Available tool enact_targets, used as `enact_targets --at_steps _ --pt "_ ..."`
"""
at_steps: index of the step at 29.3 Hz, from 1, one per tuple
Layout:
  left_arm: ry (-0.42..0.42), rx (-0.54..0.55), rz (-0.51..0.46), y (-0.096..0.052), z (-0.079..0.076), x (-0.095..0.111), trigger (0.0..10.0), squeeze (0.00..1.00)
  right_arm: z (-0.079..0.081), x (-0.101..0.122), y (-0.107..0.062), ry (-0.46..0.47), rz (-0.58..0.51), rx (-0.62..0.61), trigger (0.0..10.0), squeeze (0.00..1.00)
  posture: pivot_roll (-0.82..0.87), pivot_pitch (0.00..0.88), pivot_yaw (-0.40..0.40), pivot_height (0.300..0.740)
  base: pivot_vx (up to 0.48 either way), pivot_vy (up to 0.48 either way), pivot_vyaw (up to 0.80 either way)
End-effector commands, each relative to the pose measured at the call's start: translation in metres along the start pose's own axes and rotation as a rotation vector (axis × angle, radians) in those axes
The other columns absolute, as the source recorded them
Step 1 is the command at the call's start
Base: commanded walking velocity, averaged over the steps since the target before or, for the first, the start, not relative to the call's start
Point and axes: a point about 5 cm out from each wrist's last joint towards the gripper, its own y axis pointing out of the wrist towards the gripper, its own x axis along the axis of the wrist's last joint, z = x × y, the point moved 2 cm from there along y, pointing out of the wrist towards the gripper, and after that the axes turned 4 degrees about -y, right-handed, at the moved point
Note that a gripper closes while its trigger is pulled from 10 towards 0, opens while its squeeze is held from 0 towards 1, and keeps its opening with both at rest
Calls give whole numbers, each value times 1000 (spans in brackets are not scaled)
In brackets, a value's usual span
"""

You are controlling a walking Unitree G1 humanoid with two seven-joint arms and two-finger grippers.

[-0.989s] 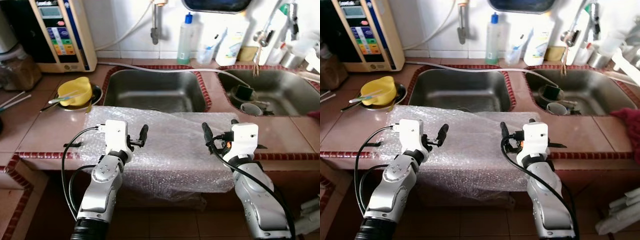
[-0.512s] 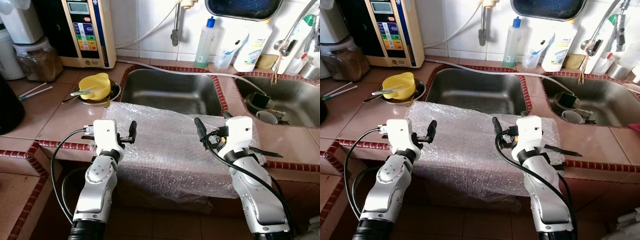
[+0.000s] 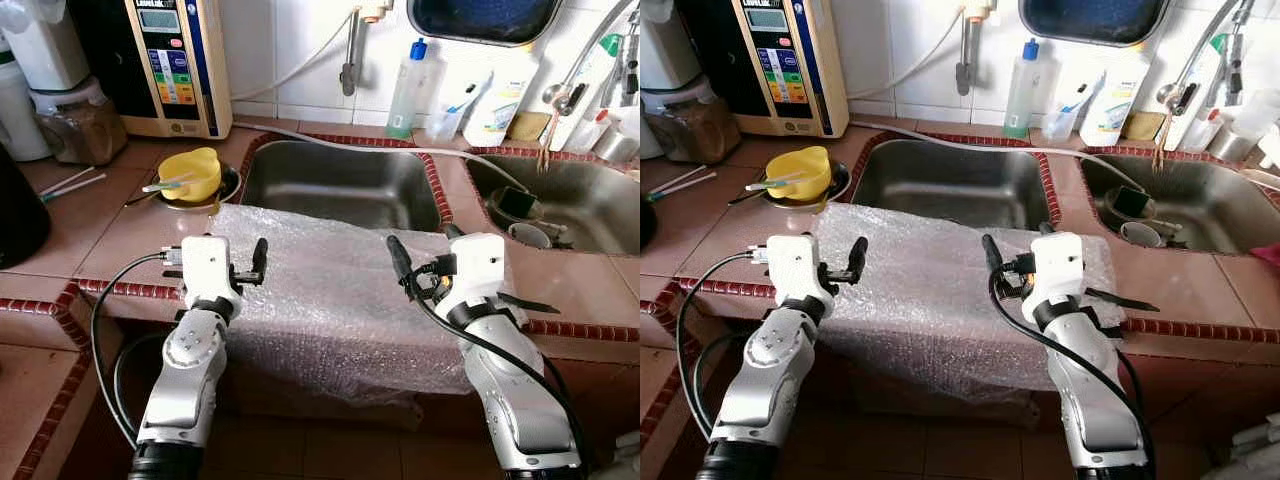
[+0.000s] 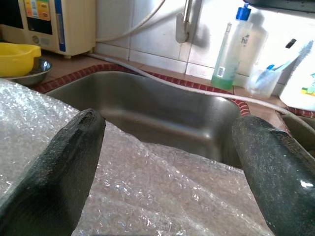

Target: Kitchen organization

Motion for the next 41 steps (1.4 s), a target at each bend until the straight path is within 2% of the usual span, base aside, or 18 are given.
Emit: enact_targets --at_steps 1,5,10,14,19,25,30,41 --pt "26 12 -8 -2 5 4 10000 0 -1 4 -1 -4 -13 2 10000 0 14 0 -18 740 0 0 0" --pt "40 -1 6 -5 7 1 10000 0 -1 4 0 -2 -16 -1 10000 0 17 0 -16 740 0 0 0" --pt "25 -31 -14 -4 2 5 10000 0 4 6 0 4 -29 17 10000 0 13 0 -8 740 0 0 0" --pt "37 -41 -15 -3 0 6 10000 0 11 10 -2 -2 -48 65 10000 0 7 0 -2 740 0 0 0" --pt "23 -59 -11 -4 -2 6 10000 0 6 10 -3 -18 -50 58 10000 0 -1 0 5 740 0 0 0" --pt "20 -71 -5 -4 -4 6 10000 0 6 9 -4 -13 -44 48 10000 0 0 0 6 740 0 0 694" --pt "25 -66 7 -4 -4 4 10000 0 10 7 -7 -6 -40 53 10000 0 -2 0 7 740 0 0 0" --pt "15 -86 -11 -3 -7 7 10000 0 7 7 -7 -10 -39 50 10000 0 -8 0 8 740 72 0 0"
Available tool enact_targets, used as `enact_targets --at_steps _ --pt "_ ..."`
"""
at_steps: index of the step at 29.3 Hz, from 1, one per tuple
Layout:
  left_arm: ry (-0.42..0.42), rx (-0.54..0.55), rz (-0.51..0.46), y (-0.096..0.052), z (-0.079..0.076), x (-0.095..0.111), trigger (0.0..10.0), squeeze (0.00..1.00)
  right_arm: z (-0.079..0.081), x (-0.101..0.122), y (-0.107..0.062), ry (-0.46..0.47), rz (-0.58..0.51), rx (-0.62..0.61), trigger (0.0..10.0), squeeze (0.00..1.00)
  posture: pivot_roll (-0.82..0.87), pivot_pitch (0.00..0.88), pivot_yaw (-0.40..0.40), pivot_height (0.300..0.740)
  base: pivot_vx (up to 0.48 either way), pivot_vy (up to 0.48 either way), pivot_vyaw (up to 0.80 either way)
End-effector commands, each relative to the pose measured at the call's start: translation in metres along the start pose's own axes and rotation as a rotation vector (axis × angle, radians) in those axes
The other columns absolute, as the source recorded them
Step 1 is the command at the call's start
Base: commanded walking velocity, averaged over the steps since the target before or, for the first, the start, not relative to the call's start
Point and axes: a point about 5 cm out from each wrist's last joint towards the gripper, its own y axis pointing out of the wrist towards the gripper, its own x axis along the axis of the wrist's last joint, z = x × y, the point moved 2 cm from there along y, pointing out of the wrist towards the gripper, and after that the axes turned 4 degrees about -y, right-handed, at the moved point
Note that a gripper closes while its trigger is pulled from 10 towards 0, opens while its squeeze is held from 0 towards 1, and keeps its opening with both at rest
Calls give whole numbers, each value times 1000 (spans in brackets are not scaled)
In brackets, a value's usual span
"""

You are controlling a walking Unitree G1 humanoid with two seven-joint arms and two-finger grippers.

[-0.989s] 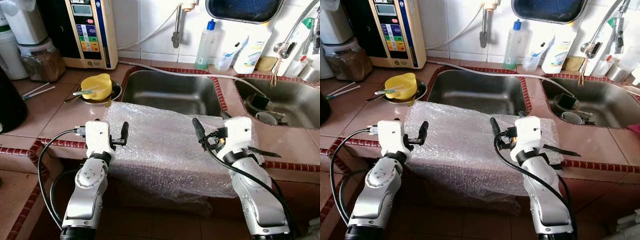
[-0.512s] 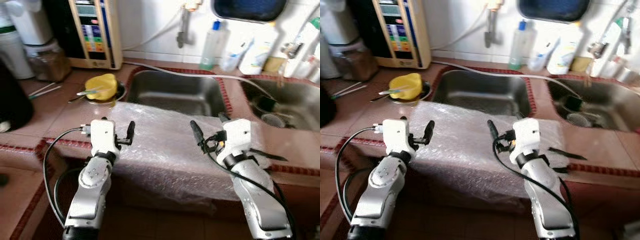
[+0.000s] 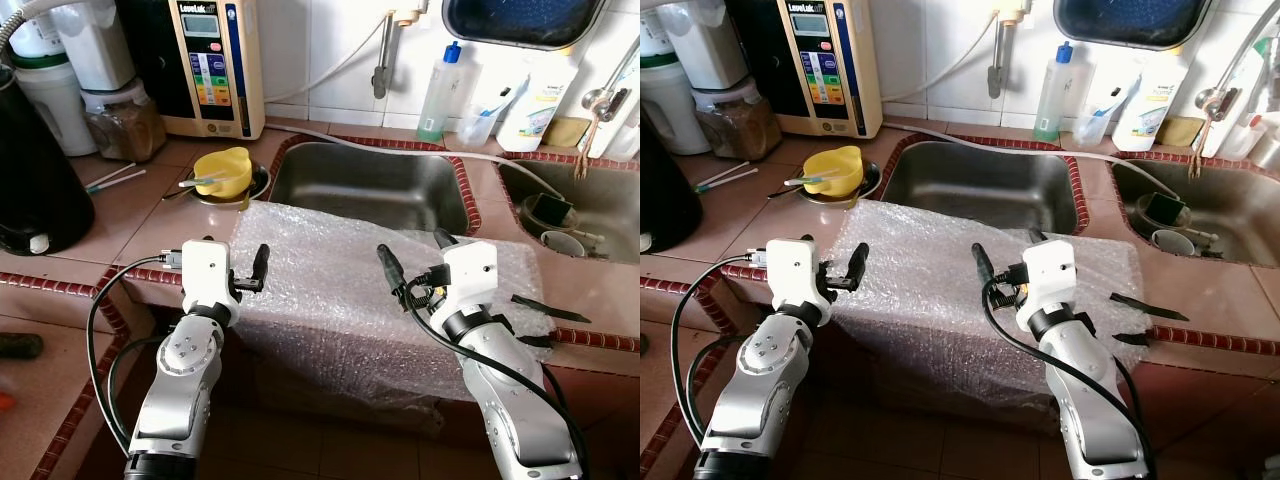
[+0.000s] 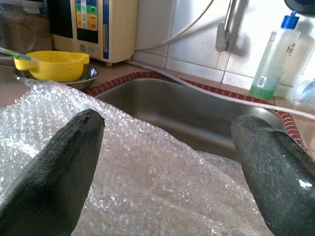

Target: Kitchen organization

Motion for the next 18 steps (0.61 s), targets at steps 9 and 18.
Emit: enact_targets --at_steps 9,18 --pt "-6 -23 -22 1 -4 6 10000 0 -2 7 -1 -11 -26 -1 10000 0 -13 0 9 740 277 0 0" --pt "2 -23 -66 -4 0 19 10000 0 -8 27 -4 -28 -89 -22 10000 0 -20 0 11 740 275 0 0"
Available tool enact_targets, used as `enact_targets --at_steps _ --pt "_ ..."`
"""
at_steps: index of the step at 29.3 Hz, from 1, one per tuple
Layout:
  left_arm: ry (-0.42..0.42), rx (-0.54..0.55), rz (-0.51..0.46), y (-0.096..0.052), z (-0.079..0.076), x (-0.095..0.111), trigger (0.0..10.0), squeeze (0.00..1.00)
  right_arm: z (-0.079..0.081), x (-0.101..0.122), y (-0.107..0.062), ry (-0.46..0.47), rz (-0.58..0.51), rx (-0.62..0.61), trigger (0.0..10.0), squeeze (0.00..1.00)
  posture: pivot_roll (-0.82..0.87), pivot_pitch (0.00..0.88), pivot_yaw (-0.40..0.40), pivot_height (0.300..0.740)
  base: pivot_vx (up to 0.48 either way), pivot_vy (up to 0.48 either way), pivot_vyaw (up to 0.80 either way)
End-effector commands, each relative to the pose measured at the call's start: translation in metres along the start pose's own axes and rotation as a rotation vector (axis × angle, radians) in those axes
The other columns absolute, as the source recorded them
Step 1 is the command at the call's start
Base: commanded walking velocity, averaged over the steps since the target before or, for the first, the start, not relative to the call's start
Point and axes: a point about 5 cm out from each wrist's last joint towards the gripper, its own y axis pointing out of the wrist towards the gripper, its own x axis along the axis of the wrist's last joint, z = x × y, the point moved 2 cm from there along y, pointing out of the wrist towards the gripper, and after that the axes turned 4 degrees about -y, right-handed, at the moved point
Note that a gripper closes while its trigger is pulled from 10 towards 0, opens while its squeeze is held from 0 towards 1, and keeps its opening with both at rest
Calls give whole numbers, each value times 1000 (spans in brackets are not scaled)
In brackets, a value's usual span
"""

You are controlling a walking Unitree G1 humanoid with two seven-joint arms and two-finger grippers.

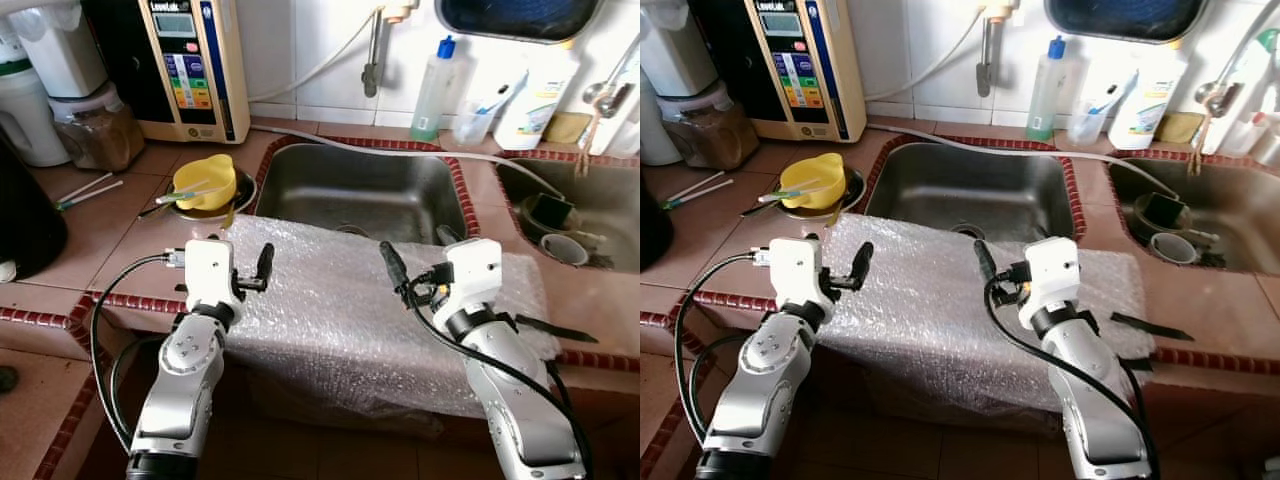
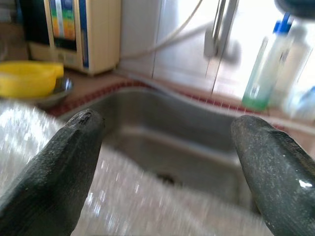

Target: Kitchen organization

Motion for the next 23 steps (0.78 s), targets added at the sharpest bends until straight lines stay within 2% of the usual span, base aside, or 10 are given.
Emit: enact_targets --at_steps 1,6,23 --pt "-3 -6 -15 -3 1 6 10000 0 -5 11 -1 -19 -28 -10 10000 0 -18 0 11 740 274 0 0" --pt "-2 0 -21 -4 4 10 10000 0 -3 17 -2 -48 -45 1 10000 0 -20 0 12 740 276 0 0" --pt "-14 -12 -7 -5 0 10 10000 0 -1 18 -4 -50 -34 10 10000 0 -22 0 16 740 301 0 0"
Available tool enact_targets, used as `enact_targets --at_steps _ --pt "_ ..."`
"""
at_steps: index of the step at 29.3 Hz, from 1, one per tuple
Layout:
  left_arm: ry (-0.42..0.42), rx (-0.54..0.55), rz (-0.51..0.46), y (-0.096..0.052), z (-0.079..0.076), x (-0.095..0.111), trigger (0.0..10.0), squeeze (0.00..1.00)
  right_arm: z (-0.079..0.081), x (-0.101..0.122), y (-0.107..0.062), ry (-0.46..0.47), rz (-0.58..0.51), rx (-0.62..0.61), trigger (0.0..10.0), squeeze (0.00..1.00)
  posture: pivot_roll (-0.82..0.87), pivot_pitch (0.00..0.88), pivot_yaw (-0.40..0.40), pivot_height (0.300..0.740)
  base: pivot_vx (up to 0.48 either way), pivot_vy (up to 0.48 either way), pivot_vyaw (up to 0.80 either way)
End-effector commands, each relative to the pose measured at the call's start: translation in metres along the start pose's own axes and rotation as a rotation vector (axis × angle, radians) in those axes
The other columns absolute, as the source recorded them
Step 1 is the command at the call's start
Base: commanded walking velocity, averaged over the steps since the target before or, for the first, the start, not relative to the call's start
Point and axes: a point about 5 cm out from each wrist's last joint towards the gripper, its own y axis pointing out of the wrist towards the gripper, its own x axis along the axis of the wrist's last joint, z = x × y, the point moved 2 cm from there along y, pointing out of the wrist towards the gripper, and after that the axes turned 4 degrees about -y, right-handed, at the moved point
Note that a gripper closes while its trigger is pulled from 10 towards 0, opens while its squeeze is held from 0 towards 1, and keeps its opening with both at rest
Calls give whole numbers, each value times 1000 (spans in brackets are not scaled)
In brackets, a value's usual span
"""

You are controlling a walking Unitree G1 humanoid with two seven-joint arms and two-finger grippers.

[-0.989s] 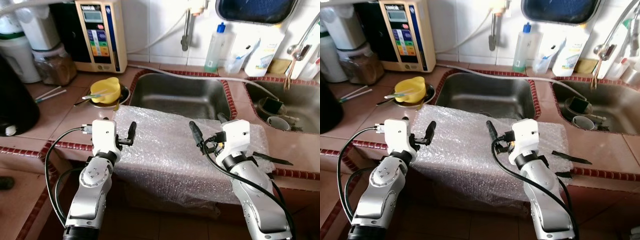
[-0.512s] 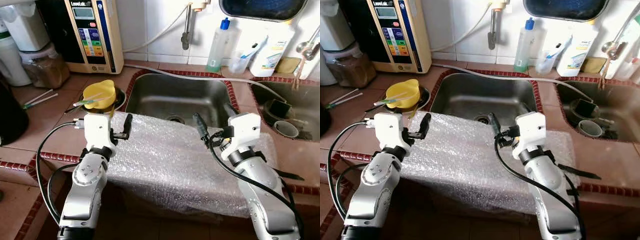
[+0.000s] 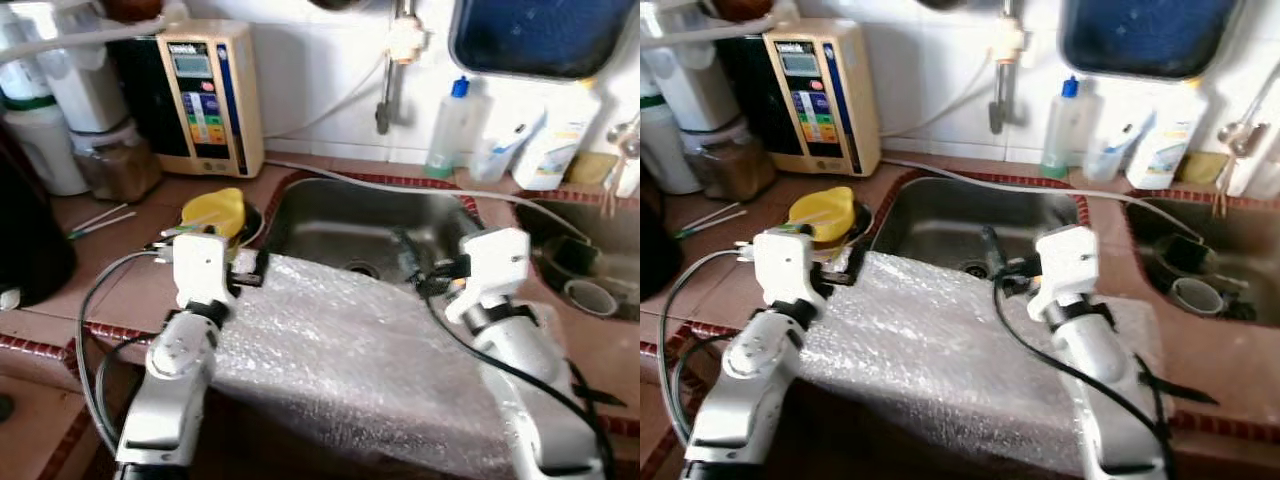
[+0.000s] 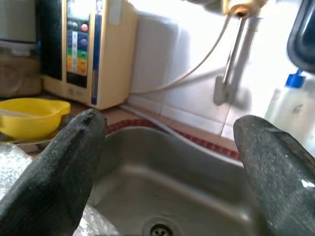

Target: Kitchen organization

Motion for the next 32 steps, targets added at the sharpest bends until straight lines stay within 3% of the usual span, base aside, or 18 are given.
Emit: enact_targets --at_steps 1,9,14,18,24,28,29,32 --pt "-15 -30 -1 2 -11 1 10000 0 -7 2 -2 -18 1 -20 10000 0 -21 0 16 740 300 0 0" --pt "-19 0 -7 2 -9 1 10000 0 -5 0 -3 -19 7 -11 10000 0 -19 0 18 740 103 0 0" --pt "48 44 -18 3 -5 3 10000 0 -8 -2 -1 -8 30 -35 10000 0 -16 0 12 740 0 0 0" --pt "50 13 -24 0 -7 0 10000 0 -16 -15 3 81 124 -93 10000 0 -8 0 5 740 0 0 0" --pt "61 -27 9 -10 -4 -16 10000 0 0 -8 11 177 128 13 10000 0 1 0 -2 740 0 0 0" --pt "80 -50 -6 -11 -7 -16 10000 0 10 -3 16 212 134 61 10000 0 2 0 -5 740 0 0 0" --pt "82 -41 -14 -11 -7 -15 10000 0 20 6 17 312 82 138 10000 0 -2 0 -6 740 0 0 0" --pt "91 -21 -50 -10 -5 -9 10000 0 22 9 15 307 85 150 10000 0 -4 0 -7 740 0 0 0"
